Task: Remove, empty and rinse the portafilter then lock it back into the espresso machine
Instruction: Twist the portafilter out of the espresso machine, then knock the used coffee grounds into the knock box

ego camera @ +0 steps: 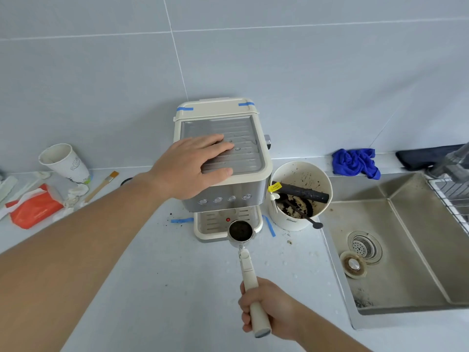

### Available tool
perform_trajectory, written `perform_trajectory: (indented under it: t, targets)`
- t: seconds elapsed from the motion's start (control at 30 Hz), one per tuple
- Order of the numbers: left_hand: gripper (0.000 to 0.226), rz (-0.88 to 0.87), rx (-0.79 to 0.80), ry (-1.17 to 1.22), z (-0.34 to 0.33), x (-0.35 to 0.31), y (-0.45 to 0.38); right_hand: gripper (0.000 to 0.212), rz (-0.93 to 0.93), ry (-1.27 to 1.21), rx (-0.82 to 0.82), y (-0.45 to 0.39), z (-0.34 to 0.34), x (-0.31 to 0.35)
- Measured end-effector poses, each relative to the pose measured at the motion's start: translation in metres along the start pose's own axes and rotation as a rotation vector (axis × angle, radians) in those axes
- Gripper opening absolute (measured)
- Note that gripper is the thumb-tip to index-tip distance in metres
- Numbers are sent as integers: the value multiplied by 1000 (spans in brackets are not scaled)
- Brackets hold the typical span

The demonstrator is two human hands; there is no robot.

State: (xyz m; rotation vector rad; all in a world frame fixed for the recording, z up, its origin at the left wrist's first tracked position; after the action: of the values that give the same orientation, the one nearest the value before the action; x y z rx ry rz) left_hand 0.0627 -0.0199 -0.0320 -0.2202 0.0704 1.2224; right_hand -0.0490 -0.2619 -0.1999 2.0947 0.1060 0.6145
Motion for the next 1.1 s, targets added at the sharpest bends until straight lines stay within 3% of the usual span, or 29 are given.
perform_trajectory:
  t: [0.23, 0.4, 0.7, 0.87, 1.1]
  targets:
    - [69, 50, 60, 32, 4, -5, -3, 21, 54, 63, 17, 43, 30, 10]
    - [66, 133, 20, 89, 2, -18, -12, 22, 98, 56, 77, 70, 50, 13]
    - [67, 254, -64, 53, -8, -36, -37, 27, 239, -216, 172, 103, 82, 27]
    - [67, 274, -117, 26, -12, -36, -36, 36, 383, -307, 101, 114, 109, 45]
    - [64, 286, -138, 17, -12, -37, -36, 37, 489, -138, -88, 117, 144, 72]
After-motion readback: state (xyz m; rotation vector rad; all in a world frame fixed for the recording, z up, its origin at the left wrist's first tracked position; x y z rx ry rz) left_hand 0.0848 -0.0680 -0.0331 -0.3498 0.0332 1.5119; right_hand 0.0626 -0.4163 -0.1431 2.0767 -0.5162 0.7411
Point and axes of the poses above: each hand's wrist, its own y-axis away from the middle knuckle, its own z-axis out of the back of the hand, x = y × z, the point moved 2 cm from there along -y, towards the middle knuckle, and after that the axes turned 10 degrees about -z, right-handed, at the moved point
